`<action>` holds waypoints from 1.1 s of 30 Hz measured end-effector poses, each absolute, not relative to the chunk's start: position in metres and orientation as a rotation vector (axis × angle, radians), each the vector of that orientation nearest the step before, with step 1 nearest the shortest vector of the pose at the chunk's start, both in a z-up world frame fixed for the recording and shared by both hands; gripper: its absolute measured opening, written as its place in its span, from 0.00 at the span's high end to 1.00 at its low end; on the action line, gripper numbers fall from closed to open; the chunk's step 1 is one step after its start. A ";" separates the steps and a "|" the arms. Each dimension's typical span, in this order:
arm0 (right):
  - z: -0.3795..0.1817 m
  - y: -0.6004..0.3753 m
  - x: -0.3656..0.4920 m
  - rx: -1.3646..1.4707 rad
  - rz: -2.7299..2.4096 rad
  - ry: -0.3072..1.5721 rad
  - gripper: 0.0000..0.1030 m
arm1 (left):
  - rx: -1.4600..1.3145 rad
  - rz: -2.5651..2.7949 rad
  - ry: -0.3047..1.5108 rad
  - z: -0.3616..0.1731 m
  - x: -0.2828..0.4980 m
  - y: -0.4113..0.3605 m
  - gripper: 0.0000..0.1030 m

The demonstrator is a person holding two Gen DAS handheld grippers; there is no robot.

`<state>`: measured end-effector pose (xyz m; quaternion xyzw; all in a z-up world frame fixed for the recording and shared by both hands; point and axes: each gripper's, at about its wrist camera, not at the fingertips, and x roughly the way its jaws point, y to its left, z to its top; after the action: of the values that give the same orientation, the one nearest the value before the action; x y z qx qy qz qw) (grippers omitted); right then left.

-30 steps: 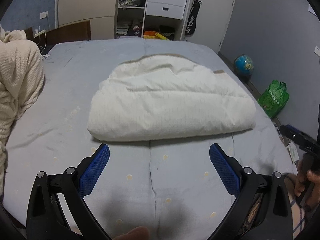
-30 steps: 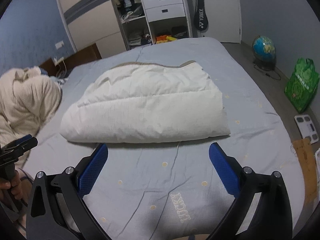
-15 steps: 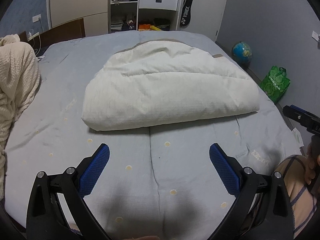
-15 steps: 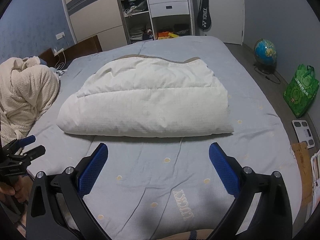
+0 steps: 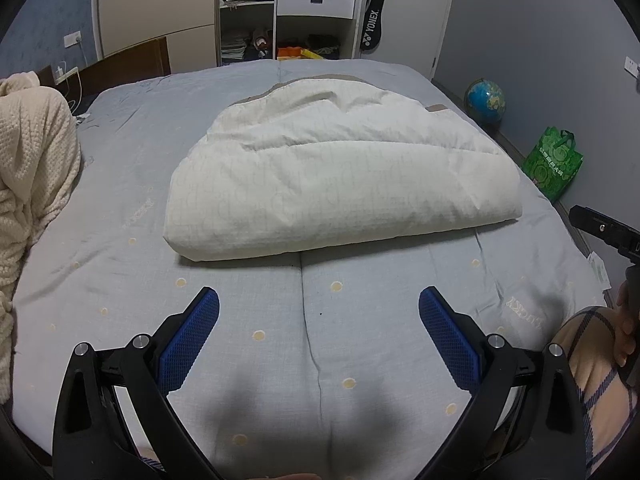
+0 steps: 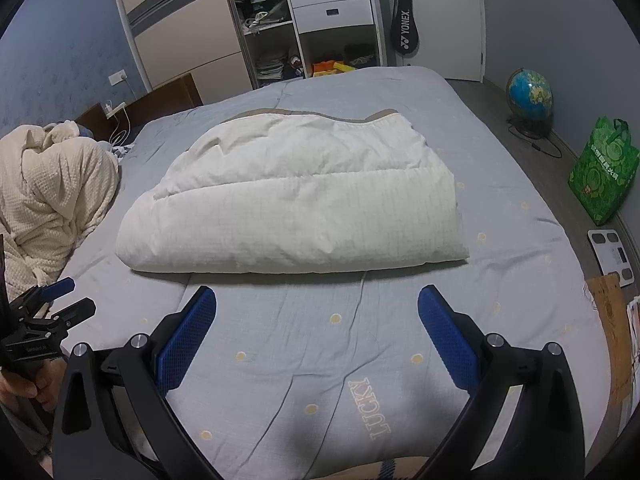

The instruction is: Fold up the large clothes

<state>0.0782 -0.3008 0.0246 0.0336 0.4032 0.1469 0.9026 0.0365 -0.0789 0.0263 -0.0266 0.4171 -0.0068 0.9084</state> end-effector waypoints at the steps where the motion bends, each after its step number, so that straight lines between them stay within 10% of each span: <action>1: 0.025 -0.301 0.078 0.070 0.304 0.835 0.07 | -0.055 -0.014 0.861 0.026 0.037 -0.079 0.06; 33: 0.022 -0.301 0.079 0.068 0.303 0.839 0.07 | -0.067 -0.020 0.855 0.027 0.036 -0.079 0.06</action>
<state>0.0788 -0.3014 0.0223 0.0331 0.4057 0.1464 0.9016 0.0356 -0.0794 0.0268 -0.0322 0.4147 -0.0097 0.9093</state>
